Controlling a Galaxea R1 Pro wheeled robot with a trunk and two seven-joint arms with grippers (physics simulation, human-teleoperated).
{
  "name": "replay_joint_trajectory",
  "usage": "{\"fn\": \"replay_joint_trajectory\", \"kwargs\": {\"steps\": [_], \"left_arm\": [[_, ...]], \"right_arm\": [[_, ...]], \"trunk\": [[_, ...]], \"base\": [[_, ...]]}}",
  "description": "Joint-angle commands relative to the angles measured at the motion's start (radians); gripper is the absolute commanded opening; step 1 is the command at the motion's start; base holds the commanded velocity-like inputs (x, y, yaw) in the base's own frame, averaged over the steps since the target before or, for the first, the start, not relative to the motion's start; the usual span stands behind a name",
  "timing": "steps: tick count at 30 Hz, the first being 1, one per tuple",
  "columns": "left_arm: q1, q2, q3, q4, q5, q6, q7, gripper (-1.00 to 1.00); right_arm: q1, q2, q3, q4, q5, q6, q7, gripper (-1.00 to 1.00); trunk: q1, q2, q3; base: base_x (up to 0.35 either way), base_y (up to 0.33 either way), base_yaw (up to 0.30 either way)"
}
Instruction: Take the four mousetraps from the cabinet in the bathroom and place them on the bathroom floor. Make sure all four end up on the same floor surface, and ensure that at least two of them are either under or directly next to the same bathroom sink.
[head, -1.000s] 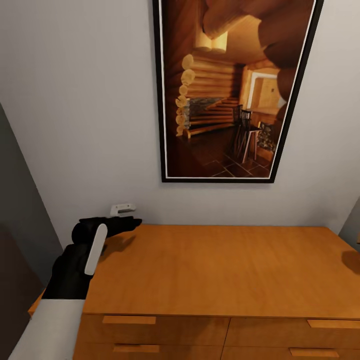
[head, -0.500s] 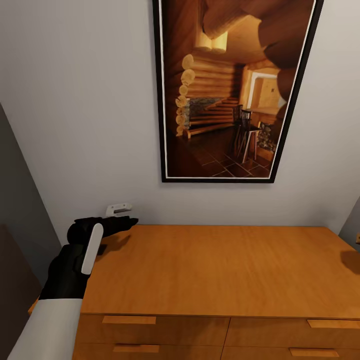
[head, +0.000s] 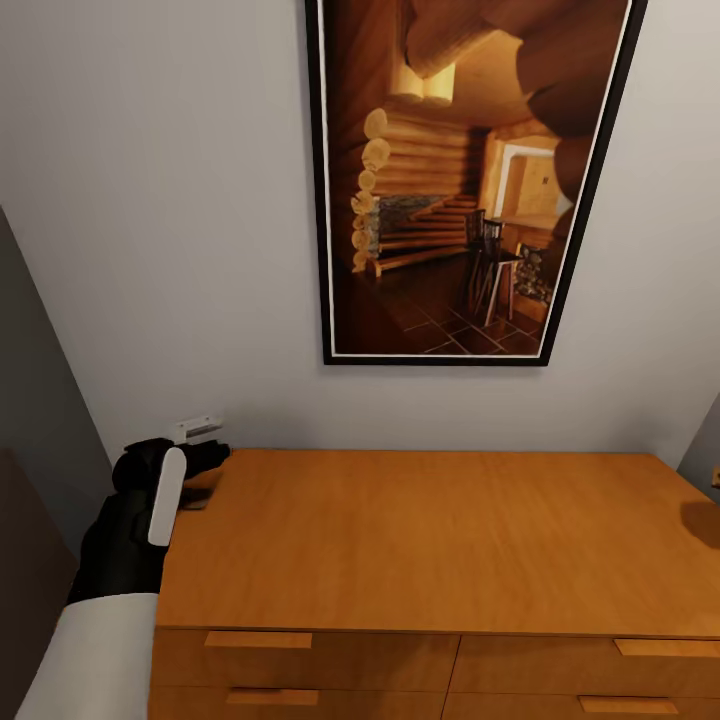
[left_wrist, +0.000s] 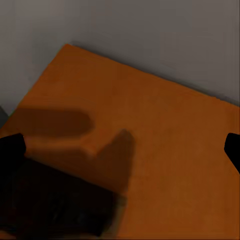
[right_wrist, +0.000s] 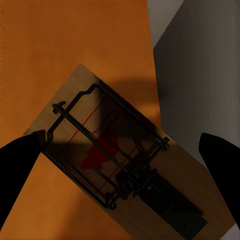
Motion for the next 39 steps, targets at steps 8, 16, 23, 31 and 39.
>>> {"fn": "replay_joint_trajectory", "kwargs": {"steps": [8,16,23,31,39], "left_arm": [[-0.001,-0.089,0.042,0.001,0.024,0.003,0.242,1.00],[-0.001,-0.132,0.045,0.002,0.028,0.003,0.356,1.00],[-0.001,-0.139,0.047,0.011,0.083,0.003,0.381,1.00],[-0.001,-0.138,0.062,0.012,0.141,-0.002,0.434,1.00],[-0.001,-0.135,0.066,0.009,0.260,-0.005,0.552,1.00]], "right_arm": [[-0.002,0.000,0.003,0.000,0.010,0.001,0.009,-1.00],[-0.002,0.000,0.003,0.000,0.010,-0.008,0.009,-1.00],[-0.002,0.002,0.003,0.000,0.010,-0.012,0.009,-1.00],[-0.002,0.001,0.003,0.001,0.011,-0.014,0.009,-1.00],[-0.002,0.003,0.003,0.001,0.011,-0.014,0.009,-1.00]], "trunk": [[0.000,-0.001,-0.001],[0.000,-0.001,-0.001],[0.000,-0.001,-0.001],[0.000,-0.001,-0.001],[0.000,-0.001,-0.001]], "base": [[0.000,0.000,0.000],[0.000,0.000,0.000],[0.000,0.000,0.000],[0.000,0.000,0.000],[0.000,0.000,0.000]]}}
